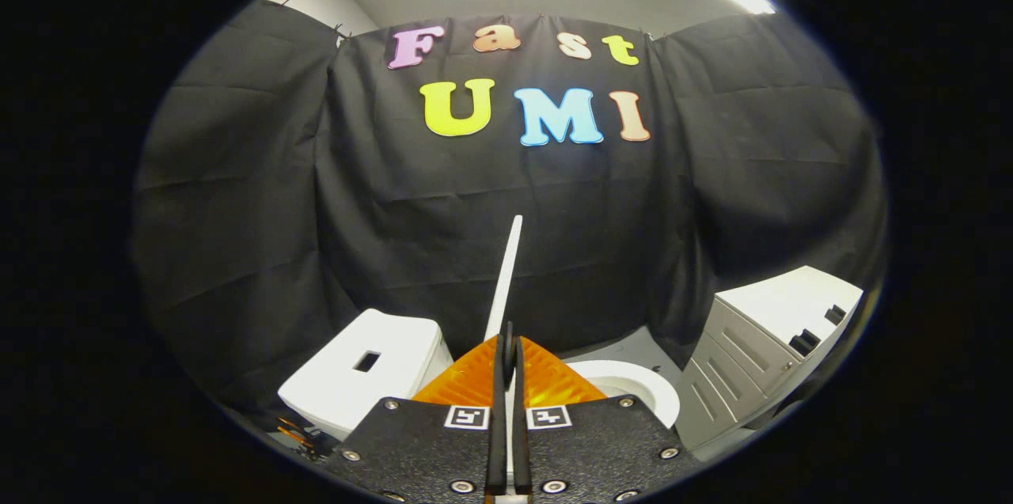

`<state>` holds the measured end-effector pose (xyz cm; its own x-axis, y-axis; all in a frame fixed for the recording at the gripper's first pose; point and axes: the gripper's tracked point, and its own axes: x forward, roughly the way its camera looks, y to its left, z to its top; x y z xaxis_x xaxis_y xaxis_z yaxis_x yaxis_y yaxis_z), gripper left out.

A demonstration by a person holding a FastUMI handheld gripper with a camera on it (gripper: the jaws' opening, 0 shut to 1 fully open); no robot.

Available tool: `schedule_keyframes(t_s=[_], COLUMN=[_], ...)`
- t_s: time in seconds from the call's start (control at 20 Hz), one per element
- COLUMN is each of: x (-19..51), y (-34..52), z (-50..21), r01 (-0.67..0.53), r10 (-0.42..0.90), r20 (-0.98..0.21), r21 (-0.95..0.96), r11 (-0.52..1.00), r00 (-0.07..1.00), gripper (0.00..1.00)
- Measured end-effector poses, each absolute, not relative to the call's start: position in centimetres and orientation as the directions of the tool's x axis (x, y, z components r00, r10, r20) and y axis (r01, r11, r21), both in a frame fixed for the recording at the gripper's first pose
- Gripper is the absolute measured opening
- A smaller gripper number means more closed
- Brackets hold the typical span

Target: Open the toilet lid.

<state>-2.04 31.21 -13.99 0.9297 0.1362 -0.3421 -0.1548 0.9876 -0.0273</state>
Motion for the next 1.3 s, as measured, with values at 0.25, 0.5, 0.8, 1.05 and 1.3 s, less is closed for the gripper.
schedule_keyframes(t_s=[0.25, 0.5, 0.8, 1.05, 1.3], x=[-2.3, -2.5, -3.7, -4.1, -4.4], y=[34.7, 38.5, 43.0, 45.7, 47.9], z=[-13.7, -13.7, -14.6, -15.5, -16.3], r01=[-0.204, -0.261, -0.330, -0.378, -0.415], r10=[0.183, 0.236, 0.304, 0.336, 0.368], r20=[-0.322, -0.312, -0.322, -0.337, -0.335], r21=[-0.031, -0.041, -0.029, -0.069, -0.080], r11=[0.979, 0.964, 0.944, 0.923, 0.906], r00=[0.929, 0.920, 0.897, 0.880, 0.867], gripper=[0.03, 0.03, 0.03, 0.03, 0.03])
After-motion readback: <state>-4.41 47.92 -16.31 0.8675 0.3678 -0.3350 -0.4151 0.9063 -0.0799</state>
